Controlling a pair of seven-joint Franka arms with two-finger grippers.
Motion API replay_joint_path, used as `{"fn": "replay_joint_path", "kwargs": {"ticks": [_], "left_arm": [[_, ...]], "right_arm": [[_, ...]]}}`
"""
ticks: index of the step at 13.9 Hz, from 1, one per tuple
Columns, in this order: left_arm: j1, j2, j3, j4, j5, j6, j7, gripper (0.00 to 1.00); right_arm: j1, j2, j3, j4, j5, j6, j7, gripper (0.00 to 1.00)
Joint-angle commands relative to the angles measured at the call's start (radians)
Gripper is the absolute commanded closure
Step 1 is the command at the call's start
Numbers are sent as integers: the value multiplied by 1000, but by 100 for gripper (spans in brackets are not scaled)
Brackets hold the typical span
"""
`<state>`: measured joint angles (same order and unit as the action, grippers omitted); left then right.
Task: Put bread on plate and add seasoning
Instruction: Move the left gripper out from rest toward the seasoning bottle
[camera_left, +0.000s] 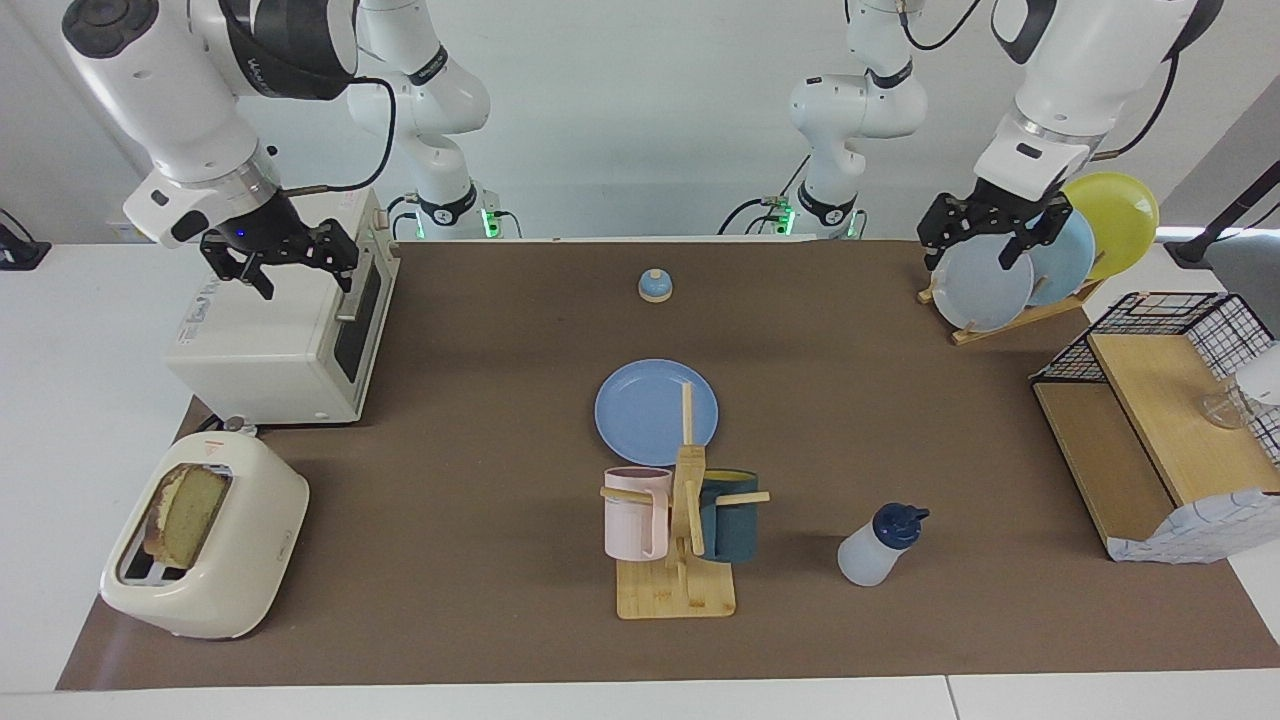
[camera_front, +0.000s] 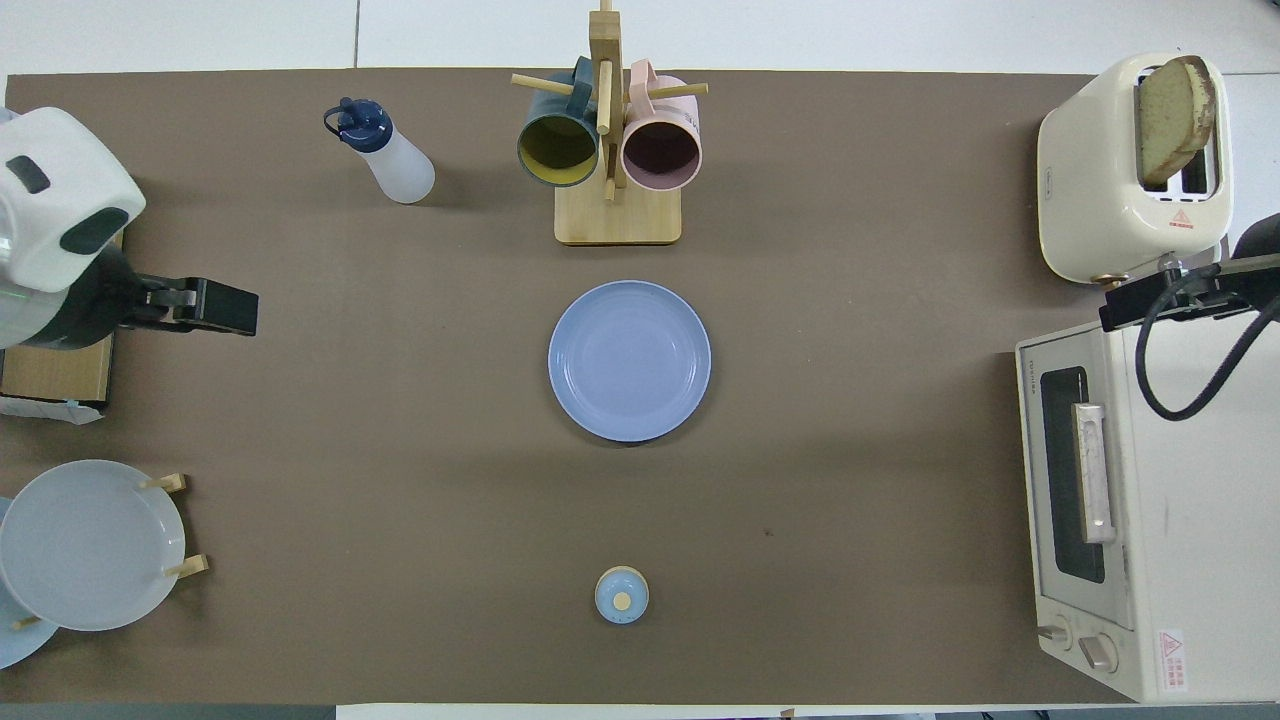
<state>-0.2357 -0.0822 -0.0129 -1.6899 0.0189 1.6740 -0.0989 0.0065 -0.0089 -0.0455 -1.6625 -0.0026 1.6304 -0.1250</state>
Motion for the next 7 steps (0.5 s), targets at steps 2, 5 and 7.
{"fn": "replay_joint_path", "kwargs": {"ticks": [2,5,7], "left_arm": [[-40,-160,8,-328,12,327,-51,0],[-57,-228,8,-534,12,570,-82,0],[-71,-214,8,-595,12,688,-114,0]], "right_arm": [[-7,0,4,-14,0,141,-36,0],[-13,1,4,-25,1,210,-44,0],[-31,1,4,-54,3,303,-45,0]]}}
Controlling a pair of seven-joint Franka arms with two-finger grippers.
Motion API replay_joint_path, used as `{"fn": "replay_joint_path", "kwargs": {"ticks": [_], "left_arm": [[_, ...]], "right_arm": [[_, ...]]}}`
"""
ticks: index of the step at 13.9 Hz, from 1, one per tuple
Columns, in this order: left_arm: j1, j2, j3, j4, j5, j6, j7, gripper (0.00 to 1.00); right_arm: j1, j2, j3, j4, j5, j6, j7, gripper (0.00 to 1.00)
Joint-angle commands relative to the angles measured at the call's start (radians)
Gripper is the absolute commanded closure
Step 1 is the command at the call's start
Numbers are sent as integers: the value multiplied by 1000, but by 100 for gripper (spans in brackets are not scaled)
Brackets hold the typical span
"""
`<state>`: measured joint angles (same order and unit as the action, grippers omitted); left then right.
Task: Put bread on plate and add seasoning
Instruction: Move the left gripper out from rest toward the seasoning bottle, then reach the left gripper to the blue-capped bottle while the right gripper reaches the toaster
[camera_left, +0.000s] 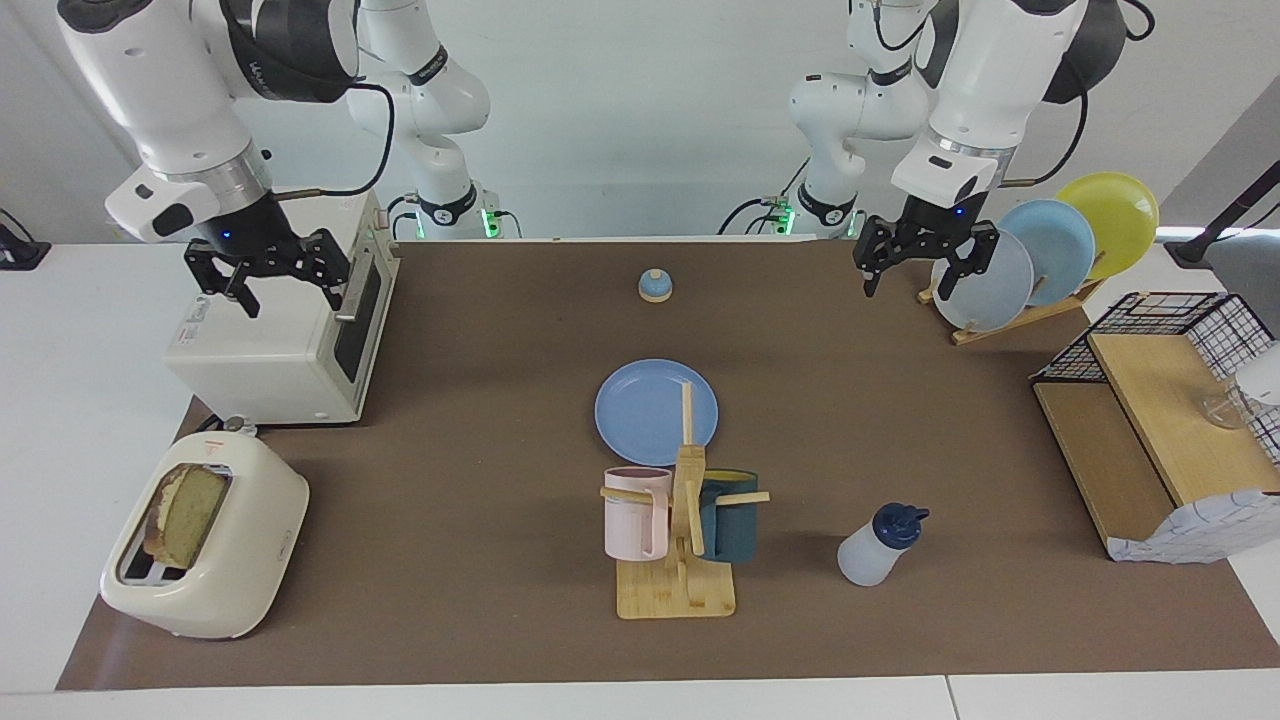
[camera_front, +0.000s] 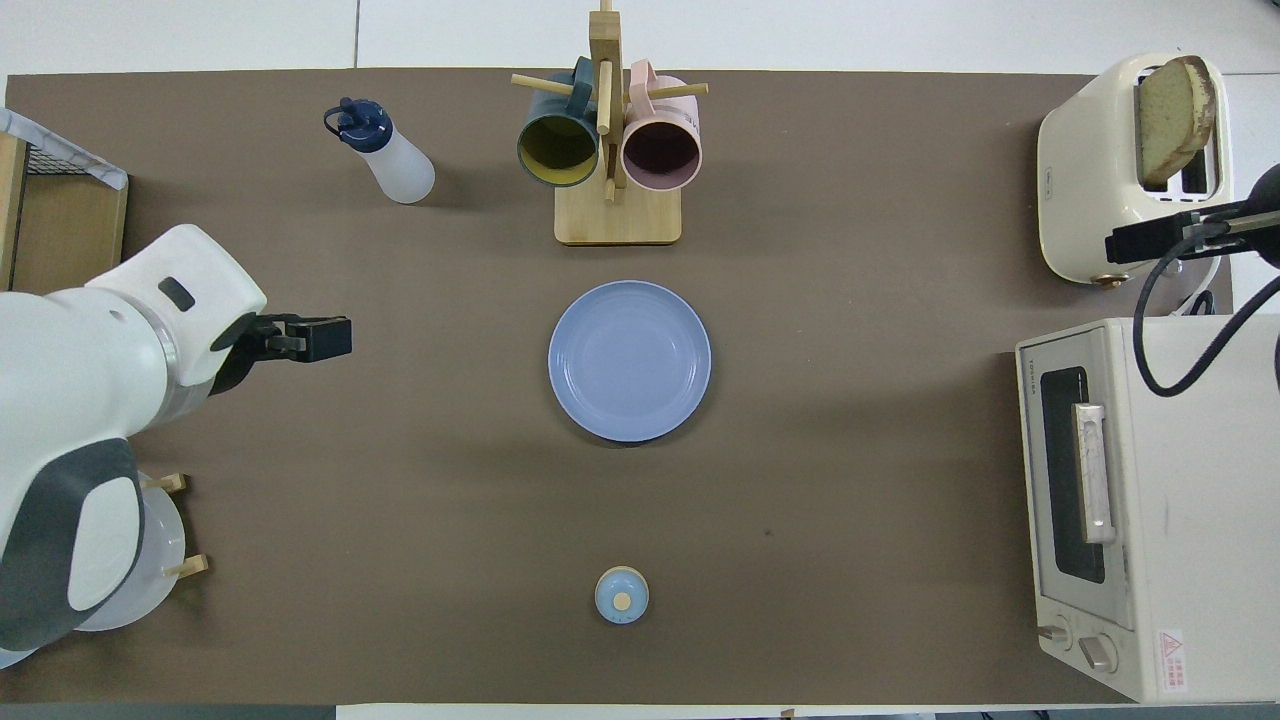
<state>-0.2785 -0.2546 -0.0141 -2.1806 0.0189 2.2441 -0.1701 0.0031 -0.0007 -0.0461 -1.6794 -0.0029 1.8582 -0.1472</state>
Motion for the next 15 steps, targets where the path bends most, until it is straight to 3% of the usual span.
{"fn": "replay_joint_path", "kwargs": {"ticks": [1,4,9,12,15], "left_arm": [[-30,-38,8,-149,12,205,-60,0],[-33,3,8,-274,13,470,-74,0],[-33,208,8,-277,15,797,-71,0],[-33,305,11,-269,12,932,-69,0],[-45,403,16,-199,9,957,-68,0]], "right_arm": [[-34,-4,5,-43,3,105,-23,0],[-75,31,5,-62,3,211,-32,0],[-121,151,5,-56,0,399,-34,0],[-126,203,5,-52,-14,481,-38,0],[-149,251,5,-36,-22,567,-115,0]]}}
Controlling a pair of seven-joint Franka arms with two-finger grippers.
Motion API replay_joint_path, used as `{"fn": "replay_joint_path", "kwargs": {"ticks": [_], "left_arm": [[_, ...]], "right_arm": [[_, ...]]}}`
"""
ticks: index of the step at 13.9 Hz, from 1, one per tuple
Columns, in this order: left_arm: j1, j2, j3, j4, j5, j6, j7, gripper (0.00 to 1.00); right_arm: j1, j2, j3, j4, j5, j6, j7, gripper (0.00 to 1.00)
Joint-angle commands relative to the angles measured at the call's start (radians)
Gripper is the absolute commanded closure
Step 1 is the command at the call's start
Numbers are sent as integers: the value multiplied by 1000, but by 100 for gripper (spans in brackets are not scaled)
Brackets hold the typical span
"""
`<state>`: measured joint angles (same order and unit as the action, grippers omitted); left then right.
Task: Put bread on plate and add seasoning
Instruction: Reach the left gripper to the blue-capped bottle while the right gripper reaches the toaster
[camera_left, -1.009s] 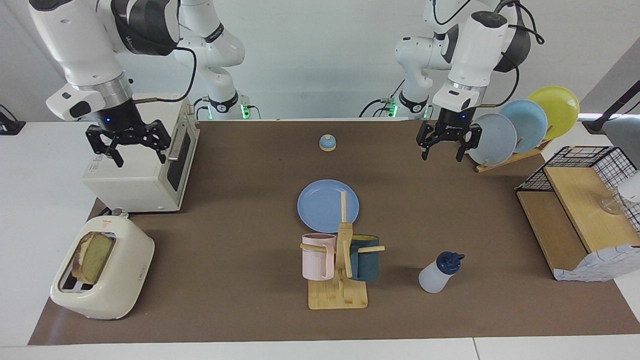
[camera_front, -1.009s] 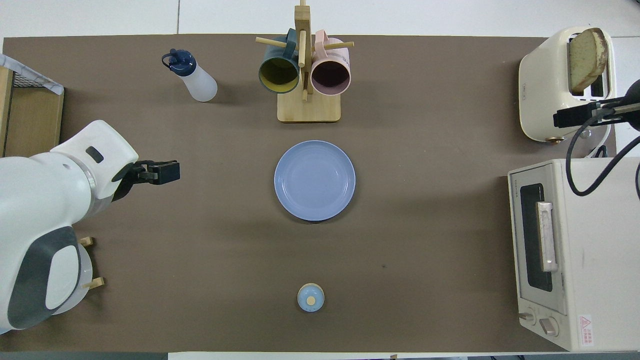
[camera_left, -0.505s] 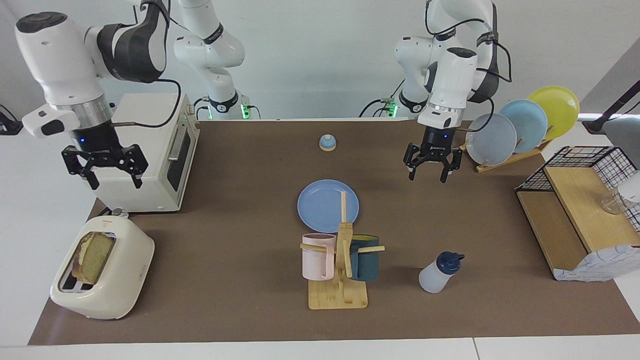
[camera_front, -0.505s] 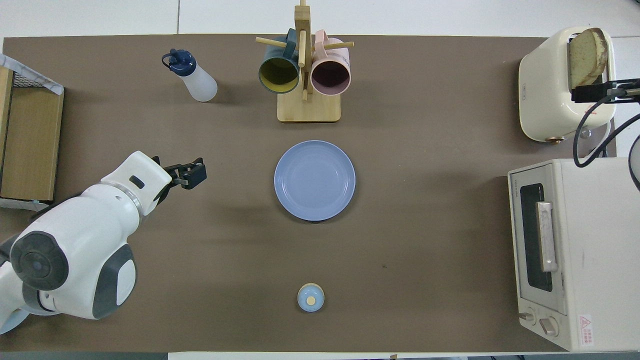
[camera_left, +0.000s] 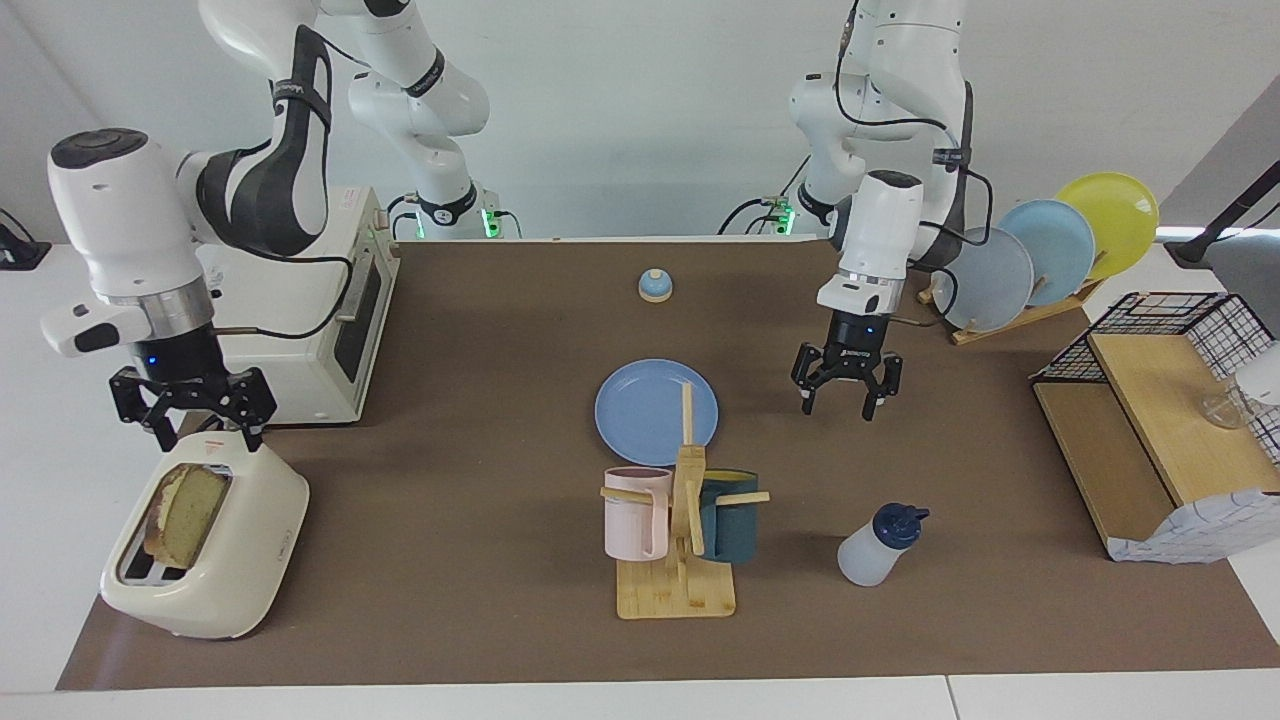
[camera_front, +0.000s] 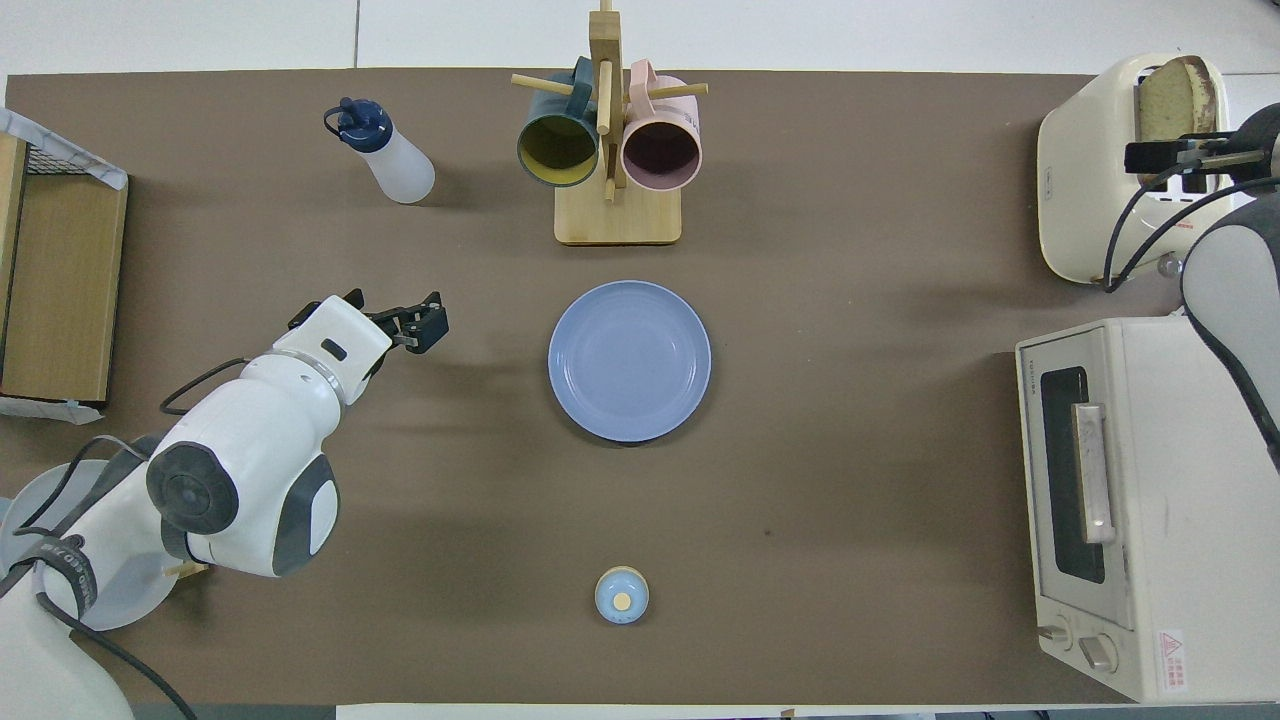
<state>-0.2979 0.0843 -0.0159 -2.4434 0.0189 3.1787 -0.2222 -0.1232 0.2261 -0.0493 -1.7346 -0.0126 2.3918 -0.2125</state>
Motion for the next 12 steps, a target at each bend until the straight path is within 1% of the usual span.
{"fn": "replay_joint_path", "kwargs": {"ticks": [1,2,4,5,6,7,8,9,10,11,12], "left_arm": [[-26,89,19,90,9,27,-17,0],[-26,115,28,105,9,44,-16,0],[-38,150,36,115,7,92,-16,0],[-46,167,45,121,7,104,-14,0],[-78,190,83,141,7,113,-14,0],[-142,216,158,167,7,113,-14,0],[-227,248,259,200,7,113,-14,0],[-330,282,371,236,-2,113,-16,0],[-398,311,443,254,-26,115,-19,0],[-421,346,456,279,-63,125,-19,0],[-423,385,456,311,-95,156,-19,0]], "right_arm": [[-29,33,8,29,-12,43,-57,0],[-36,45,8,36,-13,53,-74,0],[-36,74,8,53,-29,124,-107,0],[-26,76,8,55,-38,132,-107,2],[-23,81,8,59,-41,132,-107,8],[-21,85,8,73,-40,130,-107,11],[-23,85,8,73,-40,130,-107,15],[-21,85,8,73,-40,127,-107,22],[-21,85,8,72,-40,121,-108,30],[-23,85,8,72,-44,112,-120,55],[-23,85,8,72,-53,107,-148,86]]}}
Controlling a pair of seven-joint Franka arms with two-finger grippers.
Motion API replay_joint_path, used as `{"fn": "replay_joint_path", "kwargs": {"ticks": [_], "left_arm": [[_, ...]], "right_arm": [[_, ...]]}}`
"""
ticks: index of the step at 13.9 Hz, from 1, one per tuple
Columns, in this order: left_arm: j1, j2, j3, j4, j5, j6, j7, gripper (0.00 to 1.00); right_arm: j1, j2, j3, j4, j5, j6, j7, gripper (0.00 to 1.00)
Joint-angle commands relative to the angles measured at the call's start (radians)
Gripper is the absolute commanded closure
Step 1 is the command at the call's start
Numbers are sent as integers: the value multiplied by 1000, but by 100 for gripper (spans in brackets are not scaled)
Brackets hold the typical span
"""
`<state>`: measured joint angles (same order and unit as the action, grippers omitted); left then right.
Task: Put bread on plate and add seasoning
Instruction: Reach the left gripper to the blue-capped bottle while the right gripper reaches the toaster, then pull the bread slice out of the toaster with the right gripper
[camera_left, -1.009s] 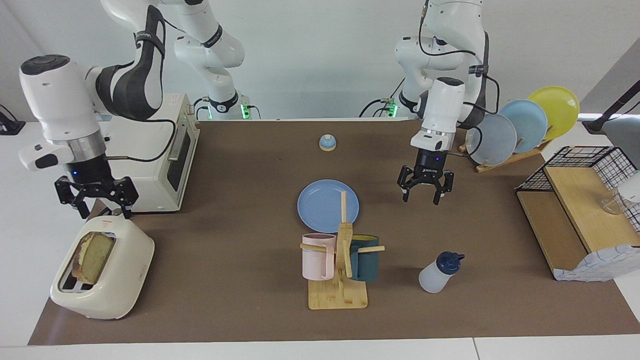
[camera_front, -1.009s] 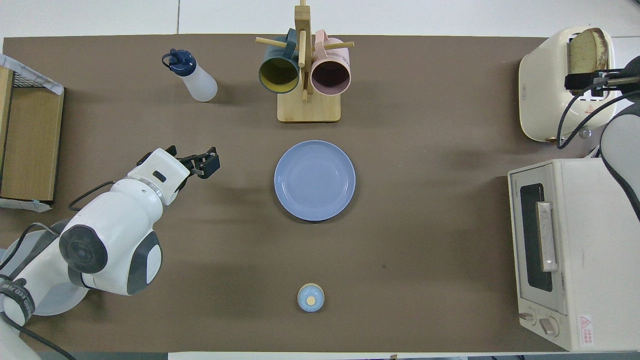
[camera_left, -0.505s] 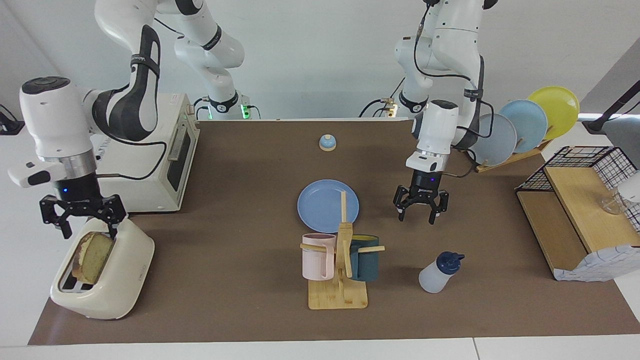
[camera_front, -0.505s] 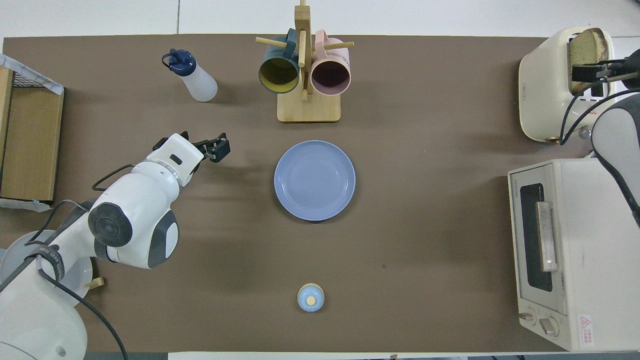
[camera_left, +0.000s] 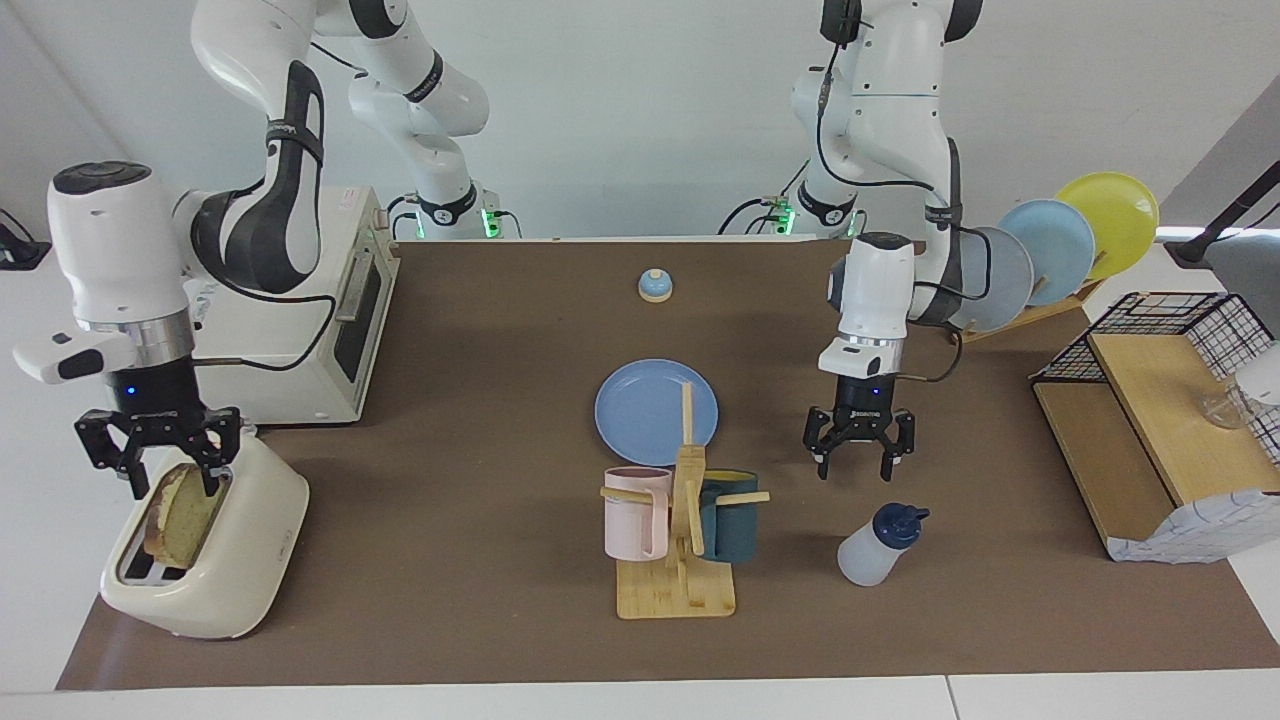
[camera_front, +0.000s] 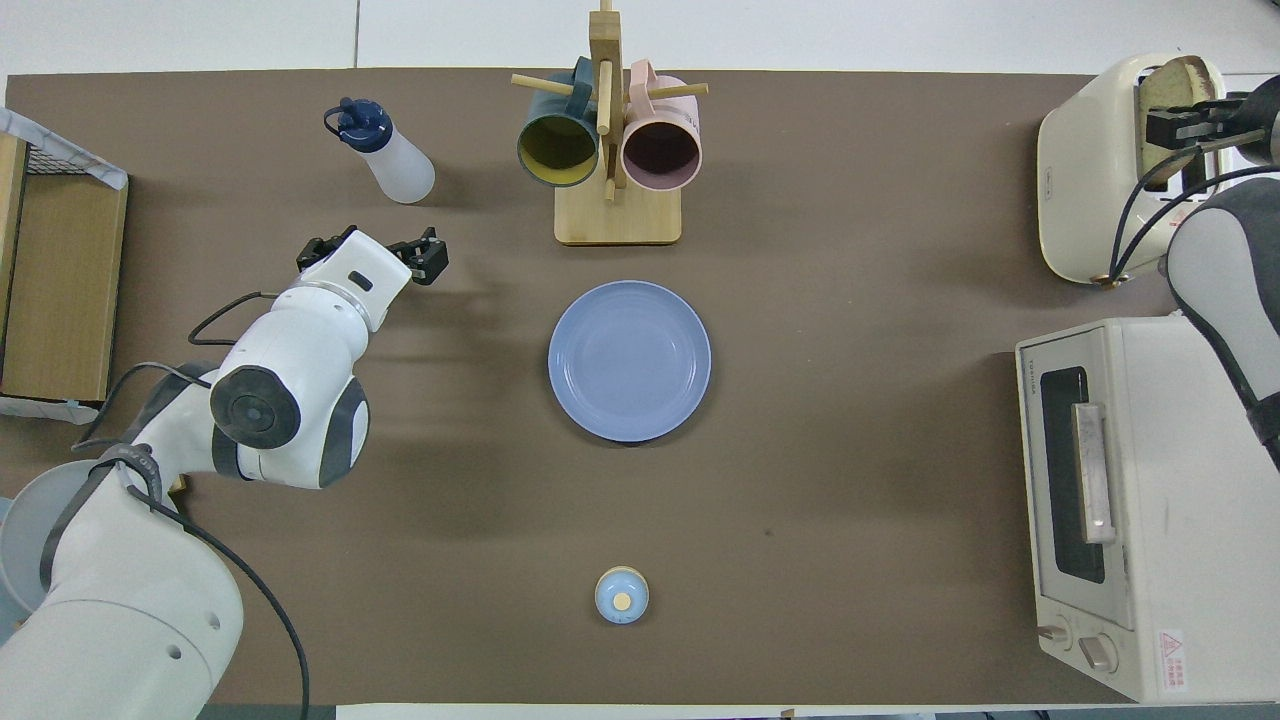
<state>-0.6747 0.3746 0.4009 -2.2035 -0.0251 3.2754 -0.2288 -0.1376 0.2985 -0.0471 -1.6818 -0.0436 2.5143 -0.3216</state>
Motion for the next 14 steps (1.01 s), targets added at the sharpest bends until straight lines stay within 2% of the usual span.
{"fn": "replay_joint_path", "kwargs": {"ticks": [1,3,4,7,8,11,14], "left_arm": [[-46,119,39,83,-73,87,-12,0],[-45,157,38,115,-104,128,-17,0],[-46,185,39,146,-160,144,-15,0],[-43,230,41,199,-184,144,-14,0],[-40,240,42,203,-184,145,-14,0],[-31,259,49,245,-182,136,-10,0],[-29,293,70,280,-176,124,-9,0]], "right_arm": [[-7,13,6,19,-24,-21,-50,100],[-2,10,6,19,-22,-40,-48,100],[-2,7,6,25,-25,-51,-50,100],[-1,1,16,128,-33,-251,-50,100],[16,-21,18,137,-33,-320,-48,100],[87,-151,18,145,-44,-533,-45,100],[191,-219,19,151,-44,-675,-27,100]]}}
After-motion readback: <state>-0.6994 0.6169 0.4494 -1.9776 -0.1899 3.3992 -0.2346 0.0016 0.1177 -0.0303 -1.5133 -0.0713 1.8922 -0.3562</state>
